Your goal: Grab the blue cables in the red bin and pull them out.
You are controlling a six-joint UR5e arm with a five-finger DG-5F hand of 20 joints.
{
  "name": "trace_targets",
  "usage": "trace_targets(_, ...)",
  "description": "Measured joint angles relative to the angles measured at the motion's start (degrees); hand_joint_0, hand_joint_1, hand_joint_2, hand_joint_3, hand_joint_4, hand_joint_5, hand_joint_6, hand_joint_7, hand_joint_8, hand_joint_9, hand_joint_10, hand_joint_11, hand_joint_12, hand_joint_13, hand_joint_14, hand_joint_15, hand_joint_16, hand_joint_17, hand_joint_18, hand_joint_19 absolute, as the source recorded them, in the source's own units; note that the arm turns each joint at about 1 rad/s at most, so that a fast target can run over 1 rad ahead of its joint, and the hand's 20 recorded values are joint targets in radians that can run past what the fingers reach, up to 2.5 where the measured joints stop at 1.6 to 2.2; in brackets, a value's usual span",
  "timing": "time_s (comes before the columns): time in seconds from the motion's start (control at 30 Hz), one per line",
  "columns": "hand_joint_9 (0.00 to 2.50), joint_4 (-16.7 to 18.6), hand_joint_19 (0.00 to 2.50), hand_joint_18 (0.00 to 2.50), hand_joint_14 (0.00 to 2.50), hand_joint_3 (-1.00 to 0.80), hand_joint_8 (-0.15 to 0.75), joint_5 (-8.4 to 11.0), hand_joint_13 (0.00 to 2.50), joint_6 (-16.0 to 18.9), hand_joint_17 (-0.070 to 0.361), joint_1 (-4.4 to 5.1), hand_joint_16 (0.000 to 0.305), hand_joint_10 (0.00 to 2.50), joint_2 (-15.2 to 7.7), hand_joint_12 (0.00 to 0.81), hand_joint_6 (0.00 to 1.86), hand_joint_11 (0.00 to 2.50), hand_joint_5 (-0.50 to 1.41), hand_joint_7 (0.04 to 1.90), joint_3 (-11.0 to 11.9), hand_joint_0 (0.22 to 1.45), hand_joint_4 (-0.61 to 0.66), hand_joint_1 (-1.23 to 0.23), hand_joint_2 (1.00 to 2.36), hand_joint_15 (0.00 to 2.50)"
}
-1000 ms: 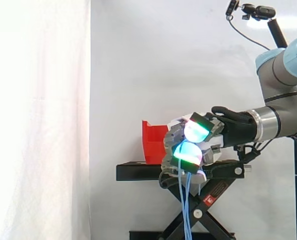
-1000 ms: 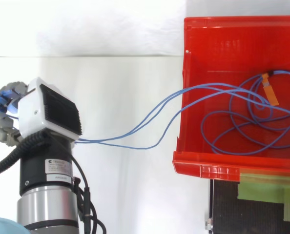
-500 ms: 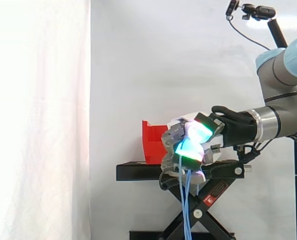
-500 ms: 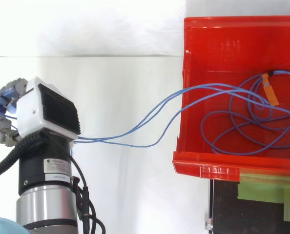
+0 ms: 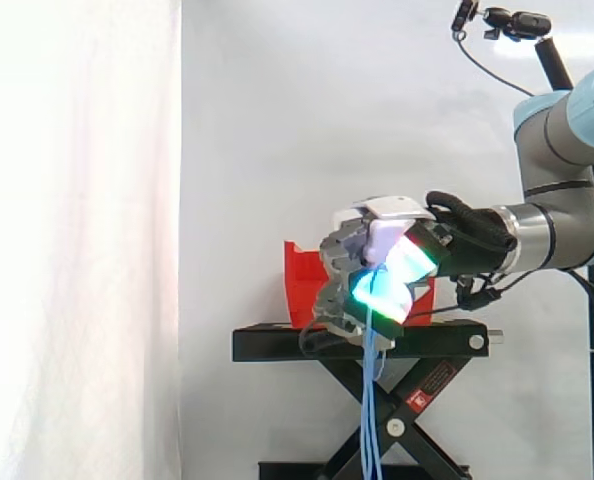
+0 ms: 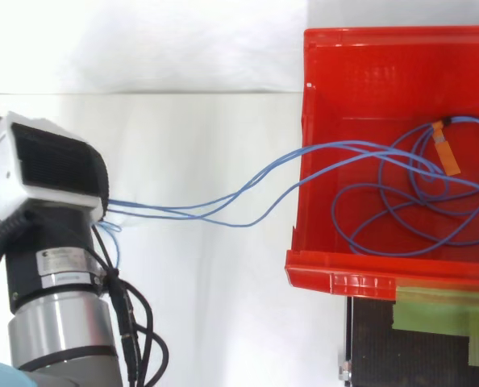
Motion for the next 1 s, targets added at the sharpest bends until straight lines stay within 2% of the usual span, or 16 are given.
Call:
trace_targets(0.17, 0.82, 1.0, 1.23, 0.96, 1.96, -1.0, 0.275, -1.05, 0.9, -7.2, 0.102, 0.01, 0.045, 0.01, 0.0, 0.307, 1.29, 1.23, 0.42, 0.33, 0.4, 0.94, 0.13, -0.94, 1.0, 1.05)
trace_targets(0.47, 0.82, 3.8, 1.23, 0.96, 1.97, -1.0, 0.273, -1.66, 0.9, -16.6, 0.102, 0.0, 0.045, 0.01, 0.1, 0.313, 1.28, 1.22, 0.42, 0.32, 0.5, 0.94, 0.13, -0.94, 1.0, 1.05)
trace_targets(0.67, 0.82, 4.4, 1.24, 0.96, 1.97, -1.0, 0.271, -1.76, 0.9, -18.1, 0.102, -0.01, 0.045, 0.01, 0.1, 0.313, 1.29, 1.22, 0.42, 0.32, 0.5, 0.94, 0.13, -0.94, 1.0, 1.05)
trace_targets(1.0, 0.82, 5.2, 1.23, 0.96, 1.97, -1.0, 0.273, -1.77, 0.9, -17.5, 0.103, 0.0, 0.046, 0.01, 0.9, 0.31, 1.28, 1.21, 0.42, 0.33, 0.7, 0.94, 0.13, -0.94, 1.0, 1.04)
